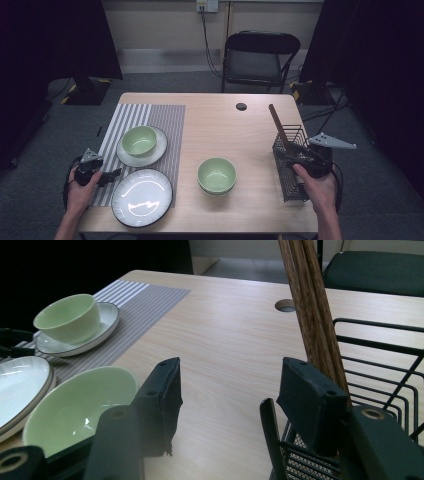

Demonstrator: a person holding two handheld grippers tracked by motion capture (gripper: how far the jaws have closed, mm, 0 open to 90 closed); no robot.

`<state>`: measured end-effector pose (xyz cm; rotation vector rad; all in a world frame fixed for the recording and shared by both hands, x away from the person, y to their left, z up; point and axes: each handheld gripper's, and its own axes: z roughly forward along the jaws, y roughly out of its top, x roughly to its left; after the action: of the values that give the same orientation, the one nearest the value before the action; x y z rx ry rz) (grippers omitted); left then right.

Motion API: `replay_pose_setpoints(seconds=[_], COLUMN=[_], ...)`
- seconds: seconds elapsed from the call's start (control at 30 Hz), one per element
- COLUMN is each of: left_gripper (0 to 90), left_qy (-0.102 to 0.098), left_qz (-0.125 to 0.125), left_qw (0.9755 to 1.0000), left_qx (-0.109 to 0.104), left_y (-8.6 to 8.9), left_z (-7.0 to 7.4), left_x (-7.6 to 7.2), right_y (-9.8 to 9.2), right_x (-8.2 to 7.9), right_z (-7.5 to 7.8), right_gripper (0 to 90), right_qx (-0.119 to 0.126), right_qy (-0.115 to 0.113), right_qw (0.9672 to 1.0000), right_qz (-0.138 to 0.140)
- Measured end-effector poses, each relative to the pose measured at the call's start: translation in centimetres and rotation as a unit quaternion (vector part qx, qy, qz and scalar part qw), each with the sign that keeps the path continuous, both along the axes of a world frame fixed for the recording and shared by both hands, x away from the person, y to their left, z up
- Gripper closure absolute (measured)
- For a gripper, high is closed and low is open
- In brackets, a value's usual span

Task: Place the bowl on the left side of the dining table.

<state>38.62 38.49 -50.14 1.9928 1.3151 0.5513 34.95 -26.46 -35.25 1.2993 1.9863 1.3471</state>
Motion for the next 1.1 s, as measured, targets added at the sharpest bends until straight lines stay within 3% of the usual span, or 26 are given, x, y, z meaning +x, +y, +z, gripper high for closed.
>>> replay_pose_setpoints(seconds=[1.1], left_gripper=[14.0], left_qy=[0.0], left_qz=[0.0], left_qw=[1.0], left_qx=[0.0], left_y=[0.0], left_z=[0.0], left_x=[0.0], right_y=[-0.6], right_x=[-0.4], right_z=[-1.1], right_gripper=[61.2], right_qx=[-0.028], right_qy=[0.022], right_qw=[0.9993], right_qz=[0.006])
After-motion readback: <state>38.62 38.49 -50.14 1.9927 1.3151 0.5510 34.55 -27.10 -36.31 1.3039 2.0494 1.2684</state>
